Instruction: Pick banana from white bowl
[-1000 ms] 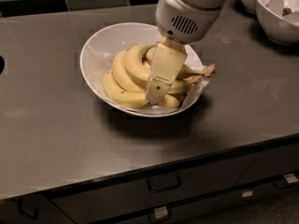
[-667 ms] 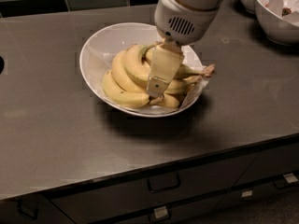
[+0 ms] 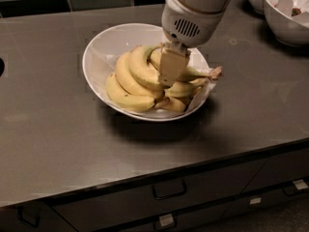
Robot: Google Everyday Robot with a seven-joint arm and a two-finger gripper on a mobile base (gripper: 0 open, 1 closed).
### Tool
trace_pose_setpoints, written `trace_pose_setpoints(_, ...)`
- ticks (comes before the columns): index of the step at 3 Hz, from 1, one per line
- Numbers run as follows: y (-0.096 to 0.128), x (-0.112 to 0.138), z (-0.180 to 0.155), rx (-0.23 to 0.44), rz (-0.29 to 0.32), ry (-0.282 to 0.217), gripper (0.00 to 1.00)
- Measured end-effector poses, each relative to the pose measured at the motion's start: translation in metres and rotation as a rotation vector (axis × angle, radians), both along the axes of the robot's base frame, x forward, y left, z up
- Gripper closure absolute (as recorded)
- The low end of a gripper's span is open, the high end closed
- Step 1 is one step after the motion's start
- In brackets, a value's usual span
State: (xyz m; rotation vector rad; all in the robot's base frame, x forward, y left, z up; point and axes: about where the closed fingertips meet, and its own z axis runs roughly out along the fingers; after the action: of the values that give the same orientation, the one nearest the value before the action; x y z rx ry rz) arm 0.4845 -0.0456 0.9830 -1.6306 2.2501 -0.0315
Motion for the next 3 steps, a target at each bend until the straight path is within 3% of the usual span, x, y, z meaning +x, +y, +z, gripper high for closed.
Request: trace_pose_setpoints(3, 0.048, -0.025, 0.009, -0.018, 0.128, 0.047, 0.45)
